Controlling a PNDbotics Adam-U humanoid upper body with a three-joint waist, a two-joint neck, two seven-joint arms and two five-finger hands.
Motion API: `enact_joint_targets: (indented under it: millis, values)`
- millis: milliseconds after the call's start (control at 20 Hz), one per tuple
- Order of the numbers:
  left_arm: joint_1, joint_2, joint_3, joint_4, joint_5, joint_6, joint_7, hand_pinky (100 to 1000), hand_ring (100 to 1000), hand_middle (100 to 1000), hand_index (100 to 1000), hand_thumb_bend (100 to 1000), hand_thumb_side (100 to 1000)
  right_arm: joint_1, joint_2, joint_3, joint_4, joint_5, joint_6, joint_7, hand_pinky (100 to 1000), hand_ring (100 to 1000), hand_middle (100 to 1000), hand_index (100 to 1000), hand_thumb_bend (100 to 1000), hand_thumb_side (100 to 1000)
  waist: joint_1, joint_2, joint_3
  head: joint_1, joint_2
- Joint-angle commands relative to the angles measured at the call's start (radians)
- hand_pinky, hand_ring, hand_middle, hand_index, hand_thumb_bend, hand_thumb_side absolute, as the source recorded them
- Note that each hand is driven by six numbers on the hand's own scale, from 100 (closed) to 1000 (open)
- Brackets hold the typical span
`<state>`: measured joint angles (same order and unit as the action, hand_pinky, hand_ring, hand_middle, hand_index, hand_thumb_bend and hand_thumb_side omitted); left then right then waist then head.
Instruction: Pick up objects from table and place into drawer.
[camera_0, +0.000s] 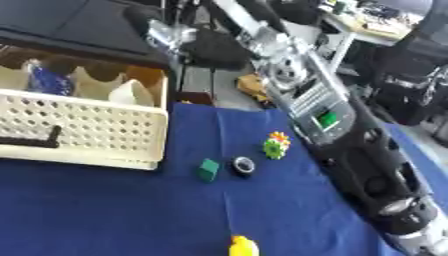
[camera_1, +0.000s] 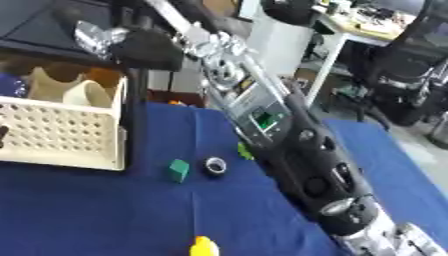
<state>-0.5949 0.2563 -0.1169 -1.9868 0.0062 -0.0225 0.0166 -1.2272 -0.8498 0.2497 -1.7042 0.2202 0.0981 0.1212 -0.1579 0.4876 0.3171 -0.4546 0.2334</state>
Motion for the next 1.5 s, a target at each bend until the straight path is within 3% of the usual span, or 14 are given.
enact_joint_targets:
  millis: [50, 350, 650, 700, 750, 850, 1100, 1250, 1350, 1500]
  values:
    - [0.0, 0.021, 0.013, -0.013, 0.005, -0.001, 0.01, 569, 758, 754, 865, 104, 1000, 0.019, -0.094, -0.066, -0.122, -0.112, 0.047, -0.054, 603, 831, 456, 766, 377, 744, 0.014, -0.04, -0.007, 0.006, 0.018]
    - [0.008, 0.023, 0.023, -0.013, 0.009, -0.007, 0.024, 569, 758, 754, 864, 102, 1000, 0.156, -0.195, -0.168, -0.285, -0.272, 0.11, -0.173, 601, 829, 463, 758, 379, 746, 0.036, -0.052, -0.025, 0.012, 0.038]
    - [0.02, 0.025, 0.036, -0.013, 0.015, -0.01, 0.041, 570, 758, 756, 866, 103, 1000, 0.311, -0.282, -0.242, -0.296, -0.334, 0.013, -0.267, 594, 822, 467, 755, 350, 750, 0.062, -0.068, -0.062, 0.041, 0.064]
    - [0.022, 0.025, 0.039, -0.013, 0.015, -0.01, 0.045, 571, 758, 756, 867, 102, 1000, 0.335, -0.288, -0.252, -0.296, -0.343, -0.005, -0.279, 594, 822, 467, 754, 343, 750, 0.068, -0.072, -0.07, 0.056, 0.072]
    - [0.024, 0.028, 0.043, -0.013, 0.014, -0.011, 0.05, 570, 757, 754, 866, 100, 1000, 0.358, -0.293, -0.261, -0.296, -0.352, -0.02, -0.291, 592, 818, 463, 746, 281, 762, 0.075, -0.076, -0.077, 0.073, 0.081]
    - [0.027, 0.05, 0.056, -0.013, 0.0, -0.023, 0.065, 562, 747, 737, 862, 100, 1000, 0.404, -0.298, -0.279, -0.296, -0.368, -0.057, -0.313, 583, 806, 460, 743, 270, 789, 0.091, -0.089, -0.092, 0.113, 0.102]
    - [0.0, 0.184, 0.091, -0.013, -0.076, -0.069, 0.097, 531, 720, 721, 855, 100, 907, 0.507, -0.274, -0.343, -0.296, -0.431, -0.206, -0.393, 536, 761, 463, 728, 100, 829, 0.132, -0.123, -0.128, 0.187, 0.144]
    - [-0.015, 0.269, 0.102, -0.013, -0.128, -0.082, 0.07, 476, 668, 702, 852, 100, 851, 0.557, -0.247, -0.368, -0.296, -0.465, -0.28, -0.444, 524, 749, 464, 726, 100, 875, 0.154, -0.144, -0.148, 0.23, 0.17]
    - [-0.017, 0.337, 0.102, -0.013, -0.177, -0.086, 0.018, 417, 608, 700, 858, 100, 846, 0.591, -0.224, -0.374, -0.296, -0.484, -0.311, -0.458, 528, 749, 466, 727, 100, 906, 0.167, -0.156, -0.16, 0.257, 0.187]
    - [-0.01, 0.449, 0.092, -0.013, -0.261, -0.089, -0.14, 367, 547, 703, 875, 100, 816, 0.636, -0.188, -0.378, -0.296, -0.49, -0.344, -0.453, 533, 750, 465, 727, 100, 921, 0.186, -0.172, -0.173, 0.288, 0.208]
